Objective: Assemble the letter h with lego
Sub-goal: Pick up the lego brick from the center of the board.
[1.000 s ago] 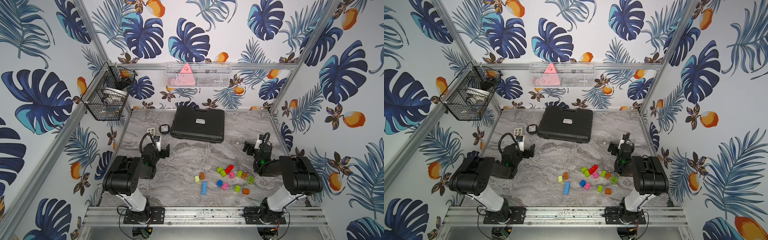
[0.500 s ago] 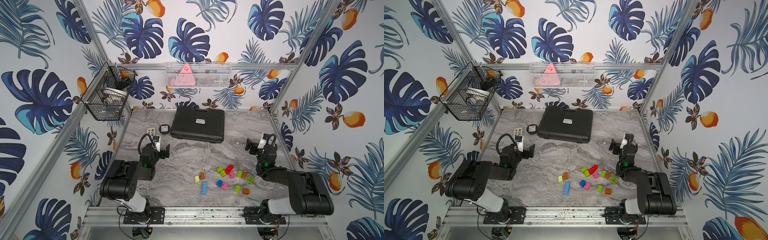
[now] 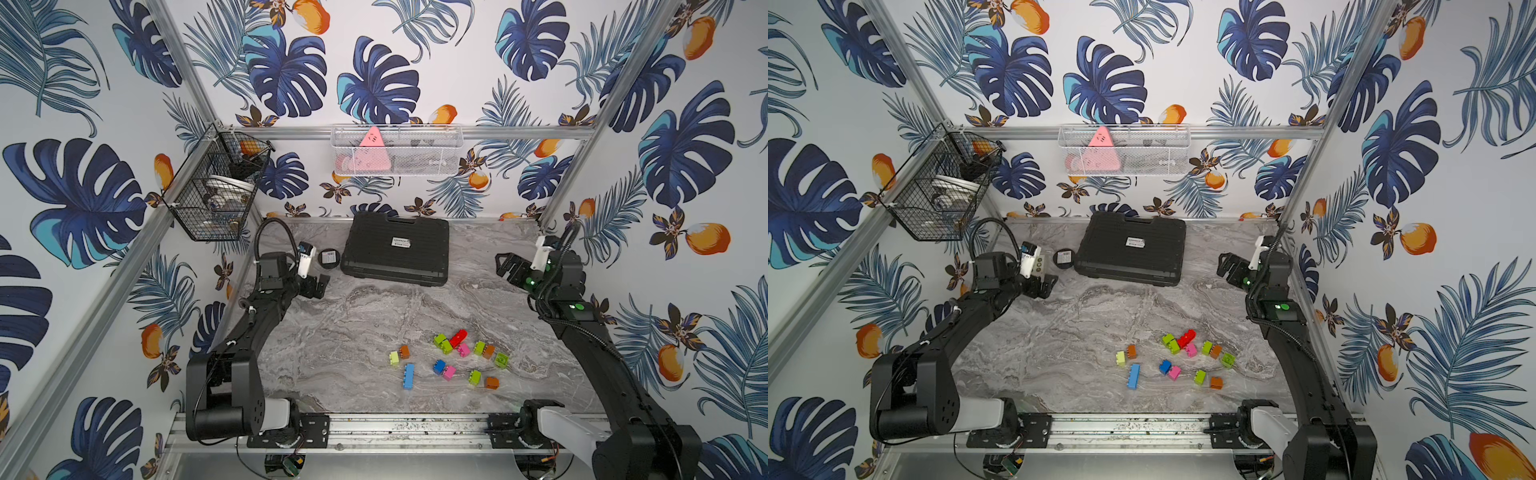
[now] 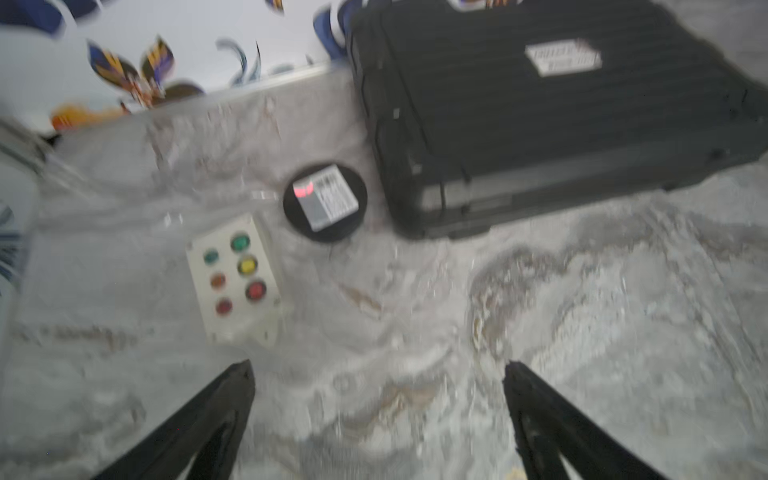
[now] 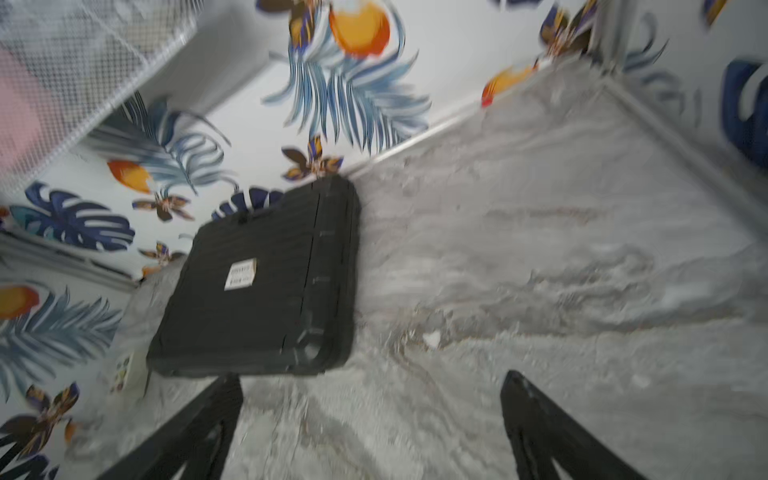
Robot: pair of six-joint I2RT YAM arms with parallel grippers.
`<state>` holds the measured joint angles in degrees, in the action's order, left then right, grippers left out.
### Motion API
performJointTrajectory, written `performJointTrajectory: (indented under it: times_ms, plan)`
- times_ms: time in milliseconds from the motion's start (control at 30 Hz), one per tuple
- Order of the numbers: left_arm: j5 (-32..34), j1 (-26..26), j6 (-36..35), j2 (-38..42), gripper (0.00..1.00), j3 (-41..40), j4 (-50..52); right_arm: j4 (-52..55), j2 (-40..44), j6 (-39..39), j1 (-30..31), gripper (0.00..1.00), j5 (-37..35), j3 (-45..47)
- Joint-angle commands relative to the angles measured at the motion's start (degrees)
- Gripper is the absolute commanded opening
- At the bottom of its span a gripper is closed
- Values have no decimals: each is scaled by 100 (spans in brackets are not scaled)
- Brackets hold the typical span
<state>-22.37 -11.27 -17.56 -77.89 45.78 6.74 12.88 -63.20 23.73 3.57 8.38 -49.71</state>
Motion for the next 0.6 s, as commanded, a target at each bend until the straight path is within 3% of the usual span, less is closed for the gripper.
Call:
performJointTrajectory:
  times_ms: [0,67,167,300,433,567]
  plan:
    - [-592,-314,-738,166,99,-273,1223,1353,-237,286,1142,96,-134,-258]
    - [-473,-478,-824,195,99,-420,1201,1906,-567,353,2074,92,-824,-512]
    - [-677,-711,-888,195,99,-534,1211,2196,-1080,671,3246,81,-978,-649]
    - [-714,-783,-899,204,99,-555,1181,2534,-1763,677,4709,77,-1510,-971]
    - [-786,-781,-937,208,99,-549,1215,2670,-2516,-384,5871,73,-1559,-1360]
    - [-785,-791,-917,186,99,-535,1215,2609,-3061,-2419,6691,72,-1761,-1492]
